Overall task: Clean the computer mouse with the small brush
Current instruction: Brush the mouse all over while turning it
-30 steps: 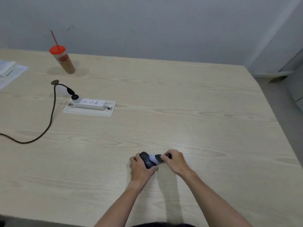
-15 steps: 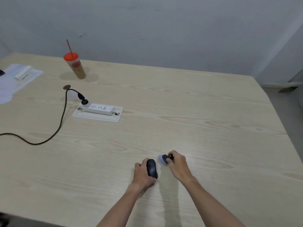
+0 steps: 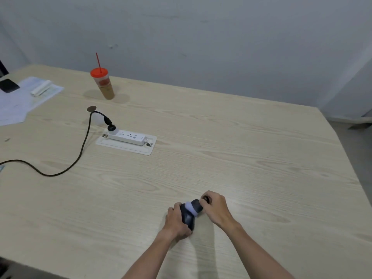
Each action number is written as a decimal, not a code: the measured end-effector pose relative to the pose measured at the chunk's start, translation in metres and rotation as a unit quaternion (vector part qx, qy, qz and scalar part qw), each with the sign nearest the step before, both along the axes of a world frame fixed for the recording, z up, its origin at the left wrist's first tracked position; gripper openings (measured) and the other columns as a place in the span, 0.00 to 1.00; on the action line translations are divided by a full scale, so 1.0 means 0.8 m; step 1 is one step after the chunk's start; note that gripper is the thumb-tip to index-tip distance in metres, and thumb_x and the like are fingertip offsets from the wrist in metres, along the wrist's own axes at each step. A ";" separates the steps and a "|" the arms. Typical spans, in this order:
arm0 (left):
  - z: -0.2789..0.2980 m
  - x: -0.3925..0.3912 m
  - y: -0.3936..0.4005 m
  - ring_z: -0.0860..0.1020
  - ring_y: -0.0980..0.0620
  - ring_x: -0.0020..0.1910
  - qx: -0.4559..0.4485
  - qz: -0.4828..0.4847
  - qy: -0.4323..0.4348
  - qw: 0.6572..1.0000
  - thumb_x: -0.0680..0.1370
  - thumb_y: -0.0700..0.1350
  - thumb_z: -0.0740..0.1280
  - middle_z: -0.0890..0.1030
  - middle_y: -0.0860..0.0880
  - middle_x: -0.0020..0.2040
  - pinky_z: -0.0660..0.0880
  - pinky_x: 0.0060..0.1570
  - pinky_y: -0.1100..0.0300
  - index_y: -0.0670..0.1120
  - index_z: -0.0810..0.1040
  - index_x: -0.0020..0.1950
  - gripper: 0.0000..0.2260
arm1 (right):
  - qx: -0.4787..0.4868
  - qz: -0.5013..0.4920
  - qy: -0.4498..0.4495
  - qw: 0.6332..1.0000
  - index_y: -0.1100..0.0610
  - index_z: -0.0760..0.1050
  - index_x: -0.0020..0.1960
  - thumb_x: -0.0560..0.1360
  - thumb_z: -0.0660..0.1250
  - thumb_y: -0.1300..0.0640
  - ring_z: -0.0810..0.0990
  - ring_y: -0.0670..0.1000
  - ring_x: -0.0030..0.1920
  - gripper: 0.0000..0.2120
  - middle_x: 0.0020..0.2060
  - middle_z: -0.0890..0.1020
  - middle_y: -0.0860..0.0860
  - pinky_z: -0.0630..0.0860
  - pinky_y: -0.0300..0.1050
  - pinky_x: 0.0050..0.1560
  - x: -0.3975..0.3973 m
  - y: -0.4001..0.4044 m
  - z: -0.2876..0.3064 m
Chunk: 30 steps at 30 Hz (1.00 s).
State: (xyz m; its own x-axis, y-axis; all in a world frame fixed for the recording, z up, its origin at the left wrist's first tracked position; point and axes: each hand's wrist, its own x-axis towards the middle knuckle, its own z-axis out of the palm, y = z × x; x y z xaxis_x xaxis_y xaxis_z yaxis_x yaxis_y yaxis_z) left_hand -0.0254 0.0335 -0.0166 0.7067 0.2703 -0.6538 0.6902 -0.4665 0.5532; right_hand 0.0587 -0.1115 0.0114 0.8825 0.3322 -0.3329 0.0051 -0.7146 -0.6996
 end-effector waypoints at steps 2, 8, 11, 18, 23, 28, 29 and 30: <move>0.000 0.001 0.001 0.70 0.46 0.65 -0.009 -0.001 0.007 1.000 0.65 0.40 0.75 0.65 0.49 0.60 0.75 0.59 0.58 0.50 0.62 0.73 0.40 | -0.052 0.028 -0.008 0.998 0.57 0.79 0.46 0.78 0.65 0.56 0.79 0.51 0.40 0.06 0.41 0.82 0.51 0.75 0.45 0.41 0.000 0.003 -0.002; -0.003 0.000 0.002 0.71 0.46 0.64 0.011 -0.008 0.008 1.000 0.66 0.35 0.73 0.64 0.50 0.57 0.76 0.60 0.57 0.49 0.68 0.69 0.33 | -0.038 -0.010 -0.034 0.999 0.57 0.77 0.43 0.78 0.66 0.56 0.79 0.51 0.38 0.07 0.38 0.81 0.50 0.77 0.50 0.42 0.010 0.003 -0.002; -0.008 -0.001 -0.009 0.69 0.46 0.65 0.028 0.002 -0.008 1.000 0.67 0.41 0.74 0.64 0.50 0.56 0.73 0.59 0.59 0.48 0.67 0.67 0.30 | -0.021 0.019 0.017 0.999 0.56 0.80 0.44 0.77 0.66 0.56 0.78 0.49 0.39 0.06 0.39 0.82 0.50 0.77 0.48 0.43 0.011 0.005 0.001; -0.016 -0.002 -0.032 0.69 0.45 0.63 0.110 -0.003 -0.070 0.992 0.73 0.54 0.75 0.70 0.47 0.63 0.74 0.60 0.54 0.44 0.67 0.65 0.27 | -0.089 -0.016 -0.070 0.993 0.59 0.77 0.42 0.78 0.66 0.56 0.80 0.53 0.38 0.08 0.37 0.81 0.51 0.75 0.48 0.38 0.013 -0.004 0.001; -0.021 -0.002 -0.019 0.70 0.47 0.61 0.091 -0.012 -0.078 0.993 0.70 0.53 0.77 0.71 0.48 0.61 0.73 0.58 0.57 0.45 0.69 0.63 0.28 | -0.066 0.017 -0.004 0.998 0.56 0.79 0.43 0.76 0.67 0.55 0.79 0.50 0.39 0.06 0.37 0.82 0.49 0.76 0.47 0.40 0.002 -0.013 -0.003; -0.020 -0.003 -0.011 0.71 0.48 0.58 0.069 -0.010 -0.078 0.995 0.66 0.52 0.78 0.72 0.50 0.57 0.75 0.57 0.56 0.47 0.71 0.59 0.27 | -0.063 -0.033 -0.053 0.996 0.57 0.78 0.43 0.78 0.67 0.56 0.78 0.49 0.38 0.06 0.37 0.81 0.49 0.75 0.45 0.39 -0.003 -0.016 -0.004; -0.021 -0.003 -0.010 0.72 0.48 0.59 0.063 -0.007 -0.079 0.995 0.65 0.51 0.78 0.71 0.50 0.57 0.75 0.58 0.55 0.46 0.72 0.59 0.27 | -0.022 -0.034 -0.032 0.999 0.56 0.79 0.43 0.77 0.68 0.56 0.77 0.46 0.37 0.06 0.37 0.81 0.48 0.74 0.41 0.39 -0.004 -0.014 -0.001; -0.022 -0.003 -0.010 0.72 0.48 0.59 0.059 -0.007 -0.079 0.995 0.65 0.51 0.79 0.71 0.50 0.57 0.75 0.58 0.55 0.46 0.72 0.59 0.27 | 0.006 -0.026 -0.011 1.000 0.56 0.80 0.43 0.77 0.68 0.57 0.76 0.45 0.36 0.05 0.36 0.81 0.47 0.73 0.38 0.38 -0.006 -0.010 0.003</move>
